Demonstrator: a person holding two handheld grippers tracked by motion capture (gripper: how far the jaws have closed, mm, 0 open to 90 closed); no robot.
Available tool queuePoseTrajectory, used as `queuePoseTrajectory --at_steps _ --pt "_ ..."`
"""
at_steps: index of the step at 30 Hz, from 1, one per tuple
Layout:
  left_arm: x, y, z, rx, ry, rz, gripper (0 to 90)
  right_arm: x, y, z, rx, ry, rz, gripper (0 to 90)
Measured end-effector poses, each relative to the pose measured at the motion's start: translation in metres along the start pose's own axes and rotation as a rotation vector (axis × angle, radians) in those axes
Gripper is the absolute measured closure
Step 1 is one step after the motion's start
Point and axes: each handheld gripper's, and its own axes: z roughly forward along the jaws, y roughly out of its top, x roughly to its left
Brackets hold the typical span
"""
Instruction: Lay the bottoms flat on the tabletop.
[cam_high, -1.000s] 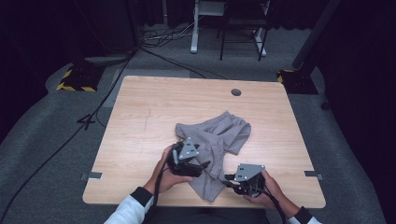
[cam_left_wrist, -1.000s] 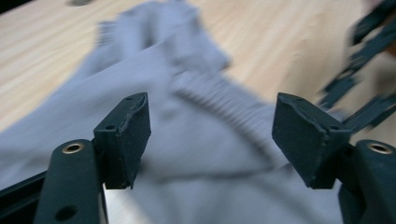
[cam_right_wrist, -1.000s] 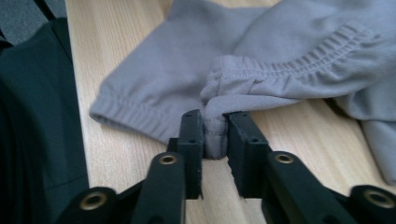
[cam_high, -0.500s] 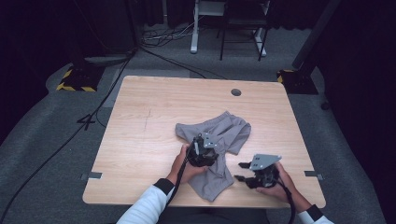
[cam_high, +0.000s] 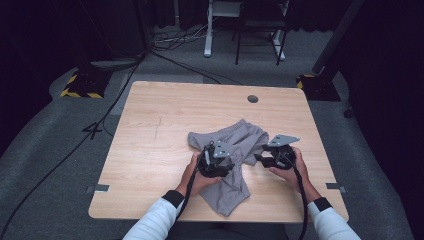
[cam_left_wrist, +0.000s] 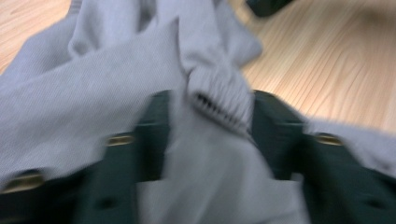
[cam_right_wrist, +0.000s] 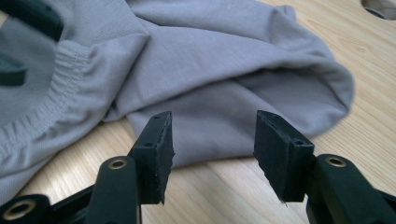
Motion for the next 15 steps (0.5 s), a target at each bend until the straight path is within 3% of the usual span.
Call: queuePoseTrajectory --at_steps 3,5,6,8,9,10,12,14,15 --pt "-0.001 0.004 0.005 -0.001 0.019 -0.021 29.9 0.002 0.004 0.007 0.008 -0.011 -0.021 47.1" --pt "-0.002 0.008 0.012 0.007 0.013 -0.031 29.8 0.002 0.005 0.014 0.016 -0.011 -0.019 46.2" --pt "-0.004 0.013 0.021 0.036 0.037 -0.030 30.9 0.003 0.005 0.017 0.027 -0.019 -0.018 46.2" --pt "-0.005 0.015 0.025 0.047 0.041 -0.023 40.1 0.003 0.005 0.021 0.038 -0.021 -0.018 46.3" --pt "-0.005 0.016 0.029 0.060 0.047 -0.019 40.1 0.003 0.005 0.024 0.046 -0.020 -0.017 47.2" --pt "-0.005 0.018 0.035 0.092 0.021 -0.002 54.0 0.005 0.004 0.030 0.068 -0.020 -0.017 48.8" --pt "-0.005 0.017 0.038 0.096 0.027 0.014 57.2 0.005 0.004 0.032 0.075 -0.021 -0.014 51.0" --pt "-0.001 0.015 0.036 0.097 0.017 0.042 79.4 0.006 0.004 0.033 0.073 -0.019 -0.006 62.2" --pt "-0.001 0.015 0.036 0.097 0.017 0.042 82.0 0.006 0.004 0.032 0.076 -0.007 -0.006 66.9"
